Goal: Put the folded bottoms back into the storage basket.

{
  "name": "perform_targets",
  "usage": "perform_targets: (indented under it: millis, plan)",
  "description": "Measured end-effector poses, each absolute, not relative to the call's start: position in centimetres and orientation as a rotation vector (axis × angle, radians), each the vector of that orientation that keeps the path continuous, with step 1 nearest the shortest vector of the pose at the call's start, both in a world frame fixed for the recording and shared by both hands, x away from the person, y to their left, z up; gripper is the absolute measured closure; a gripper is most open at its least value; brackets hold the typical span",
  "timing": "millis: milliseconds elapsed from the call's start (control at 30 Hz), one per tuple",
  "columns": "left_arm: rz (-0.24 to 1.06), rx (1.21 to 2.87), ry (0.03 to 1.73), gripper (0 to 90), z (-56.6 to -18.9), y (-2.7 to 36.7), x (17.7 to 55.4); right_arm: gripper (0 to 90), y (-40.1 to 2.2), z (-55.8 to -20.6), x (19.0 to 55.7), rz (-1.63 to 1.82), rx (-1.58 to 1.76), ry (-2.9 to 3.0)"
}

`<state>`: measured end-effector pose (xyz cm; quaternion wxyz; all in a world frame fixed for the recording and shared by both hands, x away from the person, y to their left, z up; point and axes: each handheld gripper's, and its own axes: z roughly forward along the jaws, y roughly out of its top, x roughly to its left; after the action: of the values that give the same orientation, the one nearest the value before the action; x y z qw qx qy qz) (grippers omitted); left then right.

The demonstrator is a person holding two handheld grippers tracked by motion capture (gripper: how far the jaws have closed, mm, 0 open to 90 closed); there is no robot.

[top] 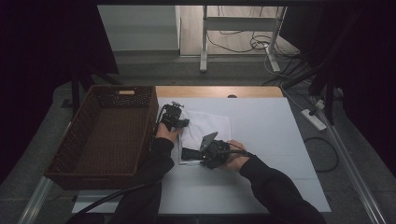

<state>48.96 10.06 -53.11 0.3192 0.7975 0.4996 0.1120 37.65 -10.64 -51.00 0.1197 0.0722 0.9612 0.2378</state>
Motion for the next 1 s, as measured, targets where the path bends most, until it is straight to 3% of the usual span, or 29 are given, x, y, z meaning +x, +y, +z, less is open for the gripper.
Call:
perform_targets:
  millis: [233, 367, 1000]
  plan:
    - [0.247, 2.09, 1.302, 75.3, -53.1, 9.9, 48.9, 75.7, -10.5, -50.8, 38.1, 0.659, 0.208, 2.793]
    - [0.248, 2.1, 1.292, 79.8, -53.0, 9.8, 48.9, 80.1, -10.8, -50.8, 38.3, 0.709, 0.228, 2.795]
    - [0.261, 2.043, 1.277, 82.9, -51.7, 10.2, 48.7, 82.6, -11.2, -49.3, 39.1, 0.874, 0.361, 2.826]
